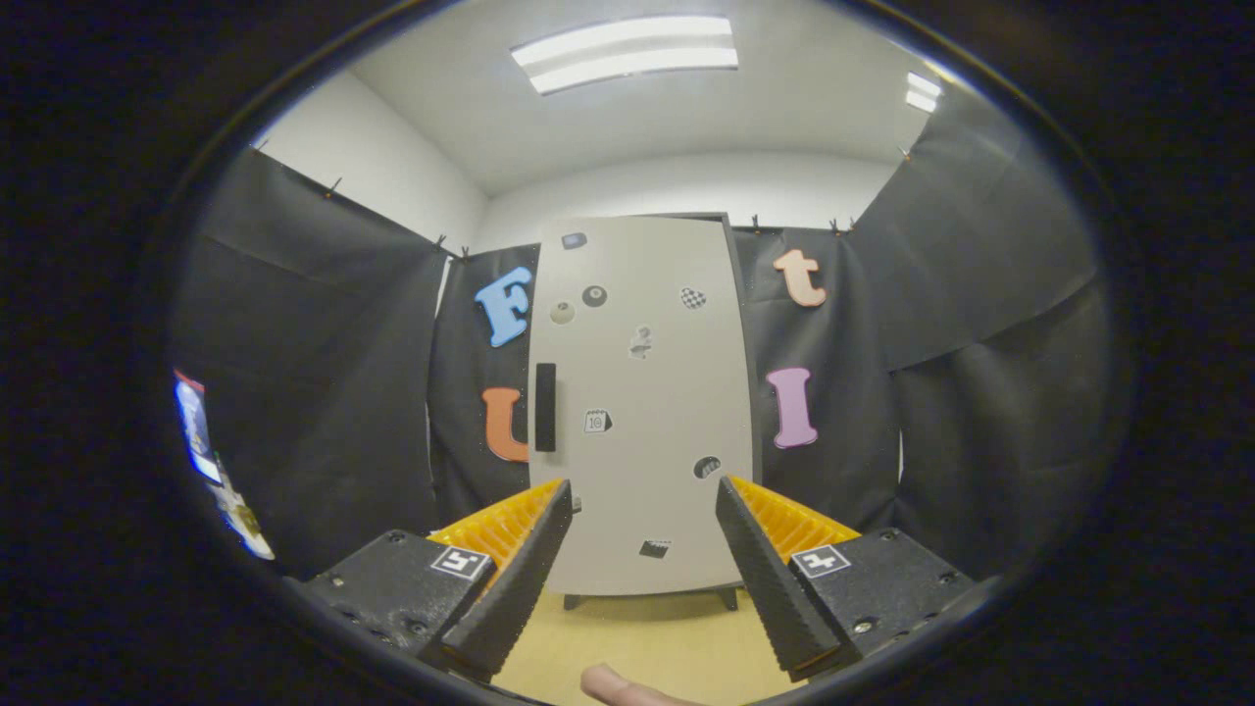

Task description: Open the shoe cabinet door, grab the shoes and put them into the shoe cabinet, then close the shoe cabinet door.

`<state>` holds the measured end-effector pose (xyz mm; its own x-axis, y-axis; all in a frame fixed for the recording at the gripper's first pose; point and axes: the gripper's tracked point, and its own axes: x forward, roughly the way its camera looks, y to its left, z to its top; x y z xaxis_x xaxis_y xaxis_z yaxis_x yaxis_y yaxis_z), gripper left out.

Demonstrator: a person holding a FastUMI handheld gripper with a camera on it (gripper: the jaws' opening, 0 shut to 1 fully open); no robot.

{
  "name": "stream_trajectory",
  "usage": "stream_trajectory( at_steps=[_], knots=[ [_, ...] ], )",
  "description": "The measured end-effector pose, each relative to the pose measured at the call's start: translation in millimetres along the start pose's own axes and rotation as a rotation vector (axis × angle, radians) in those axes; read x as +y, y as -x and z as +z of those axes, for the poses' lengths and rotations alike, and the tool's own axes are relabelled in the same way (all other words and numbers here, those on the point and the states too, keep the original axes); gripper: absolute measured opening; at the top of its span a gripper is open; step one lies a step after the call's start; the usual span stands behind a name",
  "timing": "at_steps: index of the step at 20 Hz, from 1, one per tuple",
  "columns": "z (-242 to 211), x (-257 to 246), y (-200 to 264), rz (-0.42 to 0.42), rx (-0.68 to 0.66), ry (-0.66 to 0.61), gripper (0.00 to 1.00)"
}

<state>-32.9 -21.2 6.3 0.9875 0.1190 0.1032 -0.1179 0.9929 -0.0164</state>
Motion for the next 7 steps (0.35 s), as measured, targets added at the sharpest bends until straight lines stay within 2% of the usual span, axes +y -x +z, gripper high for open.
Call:
stream_trajectory(
  at_steps=[3,7],
  knots=[
    [-9.3,11.7,-2.5,0.078,0.015,-0.024,0.97],
    [-21.7,-3.5,-8.3,0.06,0.043,-0.031,0.97]
  ],
)
